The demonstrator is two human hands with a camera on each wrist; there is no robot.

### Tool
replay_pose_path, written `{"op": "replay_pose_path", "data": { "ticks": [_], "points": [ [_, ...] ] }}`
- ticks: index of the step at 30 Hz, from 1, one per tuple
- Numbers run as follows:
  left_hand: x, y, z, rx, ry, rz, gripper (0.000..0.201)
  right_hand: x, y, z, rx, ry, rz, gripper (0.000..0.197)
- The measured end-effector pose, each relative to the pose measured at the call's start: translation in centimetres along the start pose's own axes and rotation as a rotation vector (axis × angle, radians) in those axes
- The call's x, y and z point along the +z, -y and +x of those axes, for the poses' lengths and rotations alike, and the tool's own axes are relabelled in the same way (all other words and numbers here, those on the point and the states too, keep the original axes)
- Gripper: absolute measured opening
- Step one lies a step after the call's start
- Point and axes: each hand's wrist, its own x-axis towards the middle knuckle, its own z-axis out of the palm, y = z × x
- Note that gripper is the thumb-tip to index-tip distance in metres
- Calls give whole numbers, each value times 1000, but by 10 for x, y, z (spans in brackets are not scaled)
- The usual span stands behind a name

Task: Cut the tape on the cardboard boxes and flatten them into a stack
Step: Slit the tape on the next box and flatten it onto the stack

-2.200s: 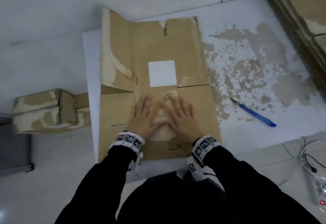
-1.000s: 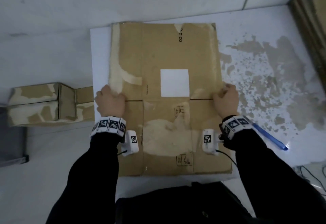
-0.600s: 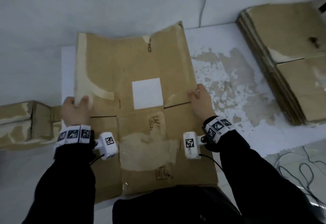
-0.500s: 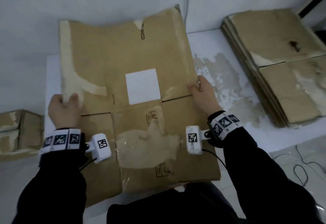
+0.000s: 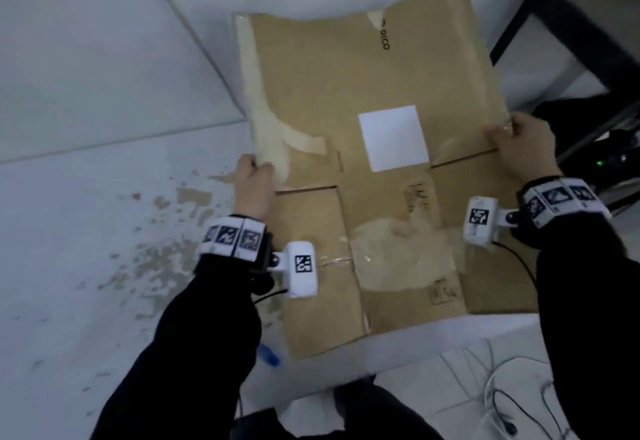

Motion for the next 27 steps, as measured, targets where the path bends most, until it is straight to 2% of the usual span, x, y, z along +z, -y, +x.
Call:
{"op": "replay_pose_path", "data": {
  "ticks": [4,6,9,13,14,16,18,19,22,27],
  "points": [
    [89,-11,-5,-137,97,63,29,-17,-57,52,133,-11,-120,40],
    [114,-13,-7,-180,106,150,27,-15,-76,64,109,26,-224,46],
    [138,-18,-15,-250,86,299,33,0,-101,70,76,174,-385,50],
    [165,-10,-7,-221,-4,186,38,35,-121,46,121,395,-328,68],
    [172,-10,-8,-205,13,196,46,43,-121,35,131,454,-310,77],
    [184,-9,-8,-159,73,264,77,53,-118,16,201,538,-319,99],
    [196,-6,-7,-139,157,275,114,57,-124,12,235,555,-341,109],
    [202,-4,-3,-147,211,340,123,54,-127,14,249,560,-347,110],
    [215,6,10,-191,318,612,123,55,-134,22,248,629,-370,111],
    [214,13,14,-137,308,735,122,58,-132,24,275,651,-459,110]
  ]
}}
